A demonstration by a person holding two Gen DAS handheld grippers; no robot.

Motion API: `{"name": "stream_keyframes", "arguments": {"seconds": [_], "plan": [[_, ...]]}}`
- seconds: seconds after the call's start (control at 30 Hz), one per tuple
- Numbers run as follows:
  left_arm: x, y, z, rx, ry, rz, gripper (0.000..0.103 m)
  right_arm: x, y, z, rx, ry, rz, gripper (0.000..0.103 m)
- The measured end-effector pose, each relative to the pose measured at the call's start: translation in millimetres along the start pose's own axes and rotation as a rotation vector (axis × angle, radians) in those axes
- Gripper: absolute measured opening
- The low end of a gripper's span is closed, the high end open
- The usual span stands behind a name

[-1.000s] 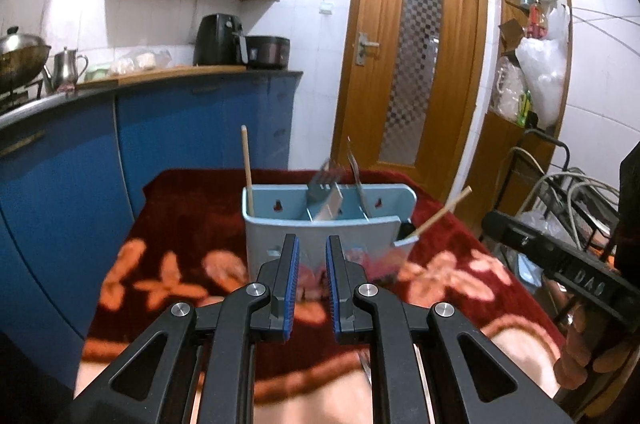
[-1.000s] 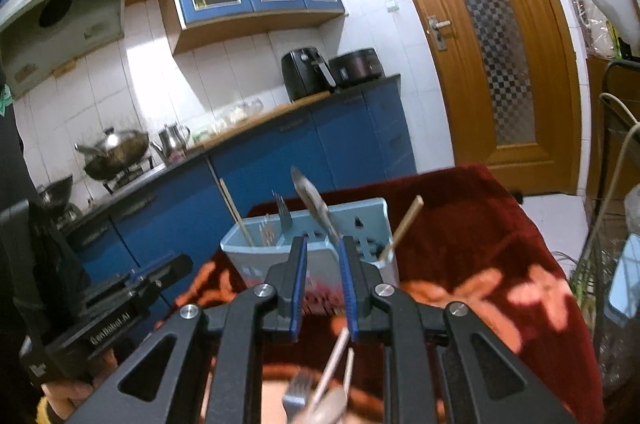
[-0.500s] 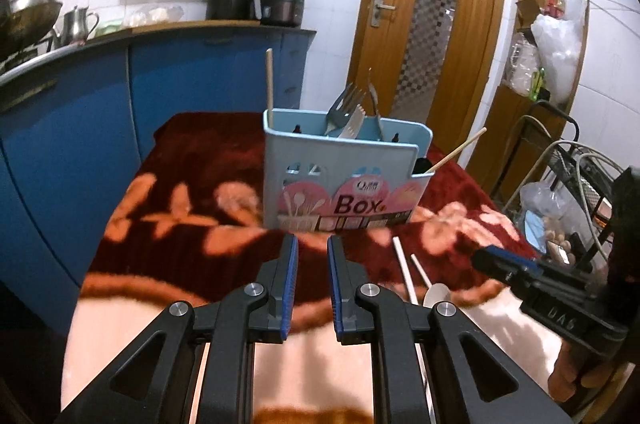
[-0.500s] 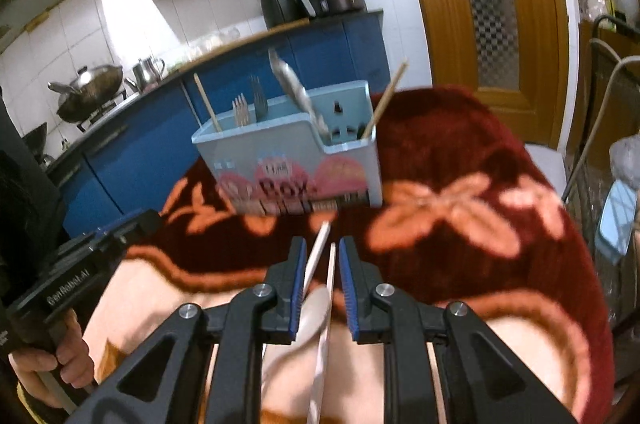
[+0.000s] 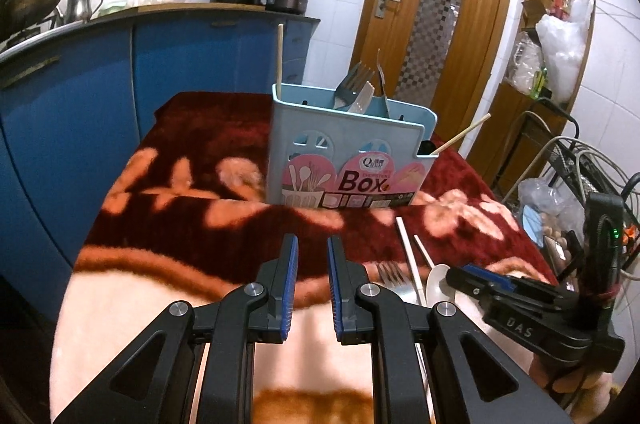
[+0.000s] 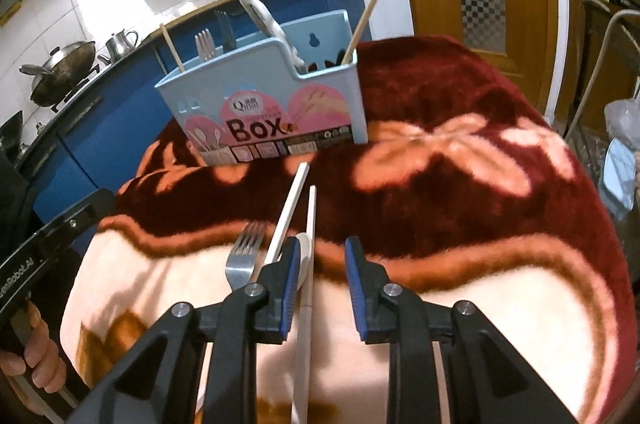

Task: Organize utensils

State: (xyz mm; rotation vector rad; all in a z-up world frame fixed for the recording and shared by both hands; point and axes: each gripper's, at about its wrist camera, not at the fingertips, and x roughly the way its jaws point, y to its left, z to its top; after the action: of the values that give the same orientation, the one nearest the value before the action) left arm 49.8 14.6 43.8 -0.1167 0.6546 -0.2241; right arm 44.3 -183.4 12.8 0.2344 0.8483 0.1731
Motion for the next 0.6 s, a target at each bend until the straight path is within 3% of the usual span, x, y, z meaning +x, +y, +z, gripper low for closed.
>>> {"name": "stream_keyframes", "arguments": {"seconds": [0.2, 0.3, 0.6], "plan": [[5.8, -1.4, -3.7, -0.003, 0.021, -0.005, 0.015, 8.4, 2.3, -3.6, -0.003, 0.014, -0.013, 0.025], [6.9, -0.7, -5.6, -0.012, 0.025, -0.001, 0.015, 8.0, 3.7, -4.2, -0.013, 0.003, -0.009, 0.010], [18.7, -13.5, -9.9, 0.009, 0.067, -0.012, 0.015, -11.4, -3.8, 1.7, 0.019, -0.060, 0.039, 0.005]]}}
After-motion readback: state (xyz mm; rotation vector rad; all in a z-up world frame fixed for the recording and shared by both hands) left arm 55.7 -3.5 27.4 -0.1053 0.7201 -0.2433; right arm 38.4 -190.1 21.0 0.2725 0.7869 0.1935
